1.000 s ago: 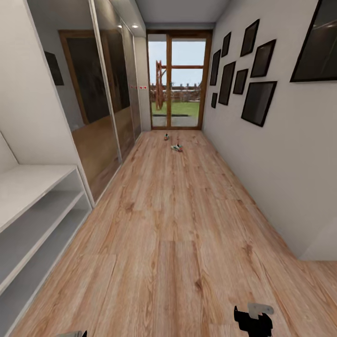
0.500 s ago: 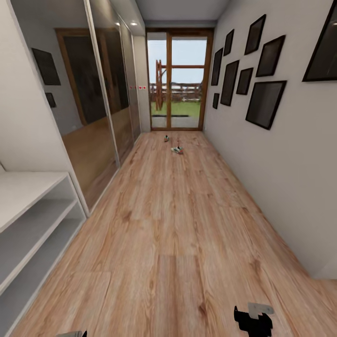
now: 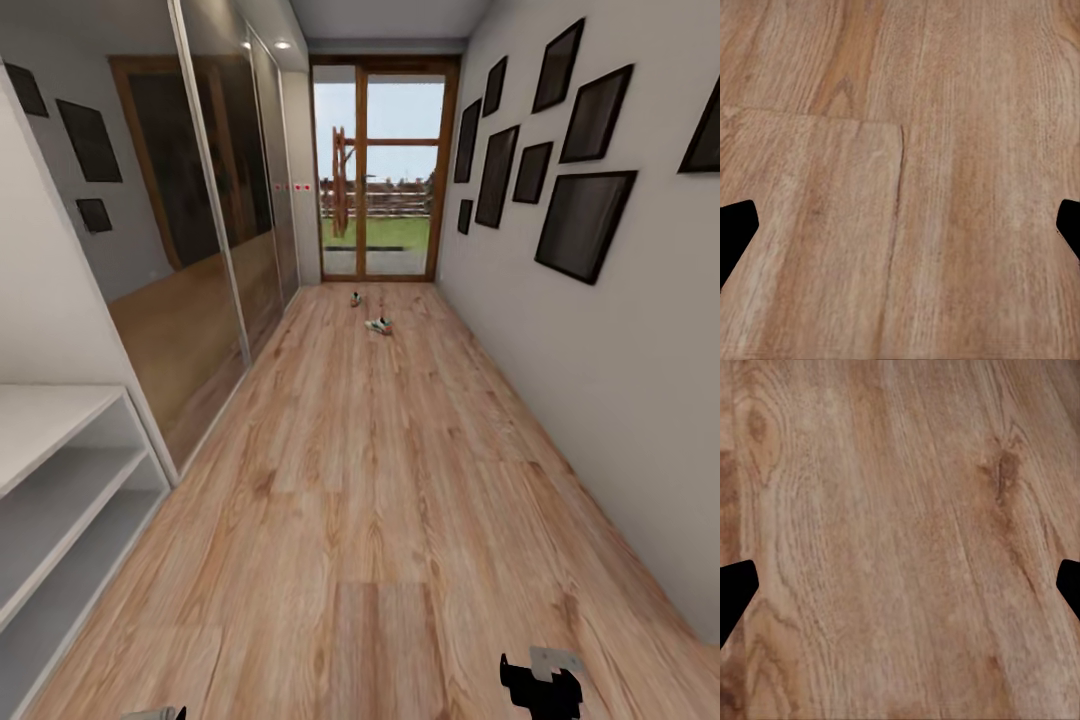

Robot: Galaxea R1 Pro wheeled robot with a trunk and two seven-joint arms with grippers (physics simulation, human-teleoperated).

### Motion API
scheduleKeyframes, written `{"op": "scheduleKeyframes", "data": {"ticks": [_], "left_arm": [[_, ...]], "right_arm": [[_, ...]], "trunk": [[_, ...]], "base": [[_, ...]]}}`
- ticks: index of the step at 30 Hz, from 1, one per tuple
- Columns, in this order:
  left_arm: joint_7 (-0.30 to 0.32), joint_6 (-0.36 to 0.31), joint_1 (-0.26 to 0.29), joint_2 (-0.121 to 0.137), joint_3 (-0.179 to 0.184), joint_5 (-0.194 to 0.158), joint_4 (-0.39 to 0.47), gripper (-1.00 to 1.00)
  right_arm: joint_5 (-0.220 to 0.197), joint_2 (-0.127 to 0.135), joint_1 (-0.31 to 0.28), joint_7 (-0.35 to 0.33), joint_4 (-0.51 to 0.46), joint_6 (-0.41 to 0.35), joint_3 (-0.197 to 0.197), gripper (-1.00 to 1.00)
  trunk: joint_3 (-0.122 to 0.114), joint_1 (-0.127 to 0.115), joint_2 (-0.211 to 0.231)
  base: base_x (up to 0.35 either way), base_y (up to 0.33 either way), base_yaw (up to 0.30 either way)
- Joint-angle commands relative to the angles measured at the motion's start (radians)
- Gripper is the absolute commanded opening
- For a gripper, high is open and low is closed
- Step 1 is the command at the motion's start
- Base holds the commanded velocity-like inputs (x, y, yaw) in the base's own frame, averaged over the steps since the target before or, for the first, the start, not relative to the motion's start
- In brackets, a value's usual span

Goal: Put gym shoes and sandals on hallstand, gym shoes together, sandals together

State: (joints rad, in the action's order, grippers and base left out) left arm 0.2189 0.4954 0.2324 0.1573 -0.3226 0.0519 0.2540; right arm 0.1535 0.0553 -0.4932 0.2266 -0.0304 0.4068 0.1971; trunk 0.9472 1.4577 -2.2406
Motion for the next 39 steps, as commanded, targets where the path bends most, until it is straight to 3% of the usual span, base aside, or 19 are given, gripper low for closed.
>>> {"op": "scheduleKeyframes", "data": {"ticks": [1, 39], "left_arm": [[0.007, 0.003, 0.001, 0.0, -0.009, 0.006, -0.001, 1.0], [0.006, 0.003, 0.001, 0.001, -0.009, 0.004, -0.001, 1.0]], "right_arm": [[0.011, 0.0, -0.001, 0.004, 0.001, 0.003, 0.008, 1.0], [0.011, 0.0, 0.005, 0.004, 0.001, 0.003, 0.007, 1.0]], "trunk": [[0.001, 0.0, 0.0], [0.001, 0.0, 0.0]], "base": [[0.338, 0.0, 0.0], [0.338, 0.0, 0.0]]}}
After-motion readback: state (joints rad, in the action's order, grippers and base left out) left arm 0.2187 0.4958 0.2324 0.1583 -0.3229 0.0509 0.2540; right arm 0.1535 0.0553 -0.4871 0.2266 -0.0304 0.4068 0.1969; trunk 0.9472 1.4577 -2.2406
